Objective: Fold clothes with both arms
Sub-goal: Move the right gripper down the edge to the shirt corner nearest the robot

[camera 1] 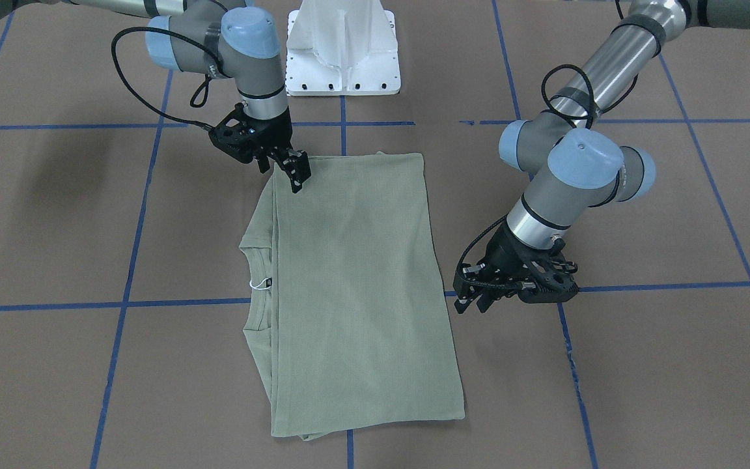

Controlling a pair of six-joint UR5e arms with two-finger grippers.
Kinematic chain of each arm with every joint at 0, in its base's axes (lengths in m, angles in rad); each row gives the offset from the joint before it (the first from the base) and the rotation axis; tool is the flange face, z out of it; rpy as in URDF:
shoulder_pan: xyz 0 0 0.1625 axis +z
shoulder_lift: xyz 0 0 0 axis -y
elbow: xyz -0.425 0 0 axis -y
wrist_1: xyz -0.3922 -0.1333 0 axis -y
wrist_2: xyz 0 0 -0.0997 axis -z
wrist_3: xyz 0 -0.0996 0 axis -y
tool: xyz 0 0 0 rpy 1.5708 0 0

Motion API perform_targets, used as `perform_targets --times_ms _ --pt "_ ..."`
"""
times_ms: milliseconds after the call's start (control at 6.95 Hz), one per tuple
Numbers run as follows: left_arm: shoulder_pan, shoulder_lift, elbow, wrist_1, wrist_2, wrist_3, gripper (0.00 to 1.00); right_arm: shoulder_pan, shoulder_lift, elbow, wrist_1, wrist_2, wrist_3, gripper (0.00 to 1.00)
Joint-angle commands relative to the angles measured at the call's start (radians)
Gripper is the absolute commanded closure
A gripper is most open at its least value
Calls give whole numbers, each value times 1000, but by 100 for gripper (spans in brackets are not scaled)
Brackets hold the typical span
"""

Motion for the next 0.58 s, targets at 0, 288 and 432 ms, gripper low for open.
perform_targets --times_ms 0,288,432 --pt "0 1 -4 0 1 0 49 -32 -6 -3 3 -11 68 19" --pt "0 1 -4 0 1 0 49 -35 -17 2 3 -13 69 36" --pt "0 1 -4 0 1 0 49 -35 -25 6 3 -13 70 45"
